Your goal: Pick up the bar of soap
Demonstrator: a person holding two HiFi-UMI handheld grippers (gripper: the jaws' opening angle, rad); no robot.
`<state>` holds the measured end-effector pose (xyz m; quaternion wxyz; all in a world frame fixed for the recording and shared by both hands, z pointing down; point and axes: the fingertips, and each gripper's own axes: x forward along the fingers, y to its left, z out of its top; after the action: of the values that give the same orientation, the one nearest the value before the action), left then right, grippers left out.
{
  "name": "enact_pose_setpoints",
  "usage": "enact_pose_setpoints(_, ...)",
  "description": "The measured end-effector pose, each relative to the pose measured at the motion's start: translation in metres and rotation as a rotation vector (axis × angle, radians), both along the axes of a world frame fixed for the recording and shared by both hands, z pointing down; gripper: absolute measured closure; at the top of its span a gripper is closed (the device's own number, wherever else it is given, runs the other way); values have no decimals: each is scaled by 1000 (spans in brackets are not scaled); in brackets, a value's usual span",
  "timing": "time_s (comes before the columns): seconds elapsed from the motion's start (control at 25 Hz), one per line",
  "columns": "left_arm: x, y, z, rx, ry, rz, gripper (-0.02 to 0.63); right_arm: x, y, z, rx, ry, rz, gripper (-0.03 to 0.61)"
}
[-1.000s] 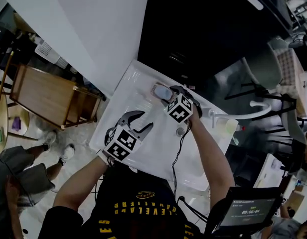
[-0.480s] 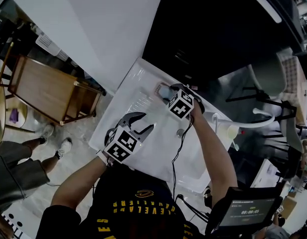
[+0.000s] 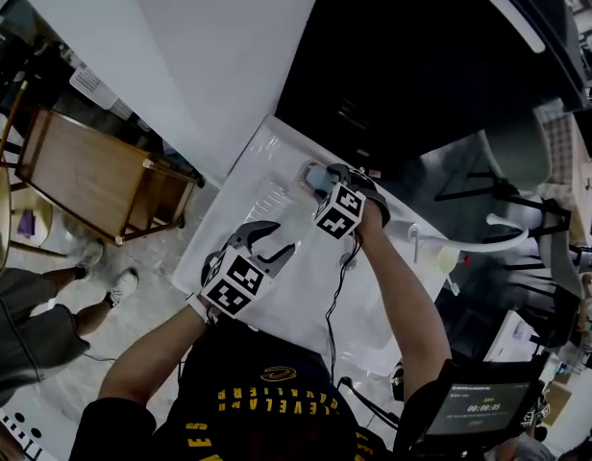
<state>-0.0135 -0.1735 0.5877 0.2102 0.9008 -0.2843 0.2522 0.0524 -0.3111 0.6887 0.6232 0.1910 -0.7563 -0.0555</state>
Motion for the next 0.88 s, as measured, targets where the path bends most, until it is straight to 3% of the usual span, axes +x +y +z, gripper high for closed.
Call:
enact_pose_setpoints(0.2,4,3,0,-6,3,14,420,0,-2,2,4,6,-2,318)
enact_pose_setpoints(0.6,8,9,5,-30,13,10,420,0,-9,8,-100,26,75,318)
enact_pose_setpoints(0.88,2,14,5,-40,19,-8,420,3,-12,5,-27,7,67,313)
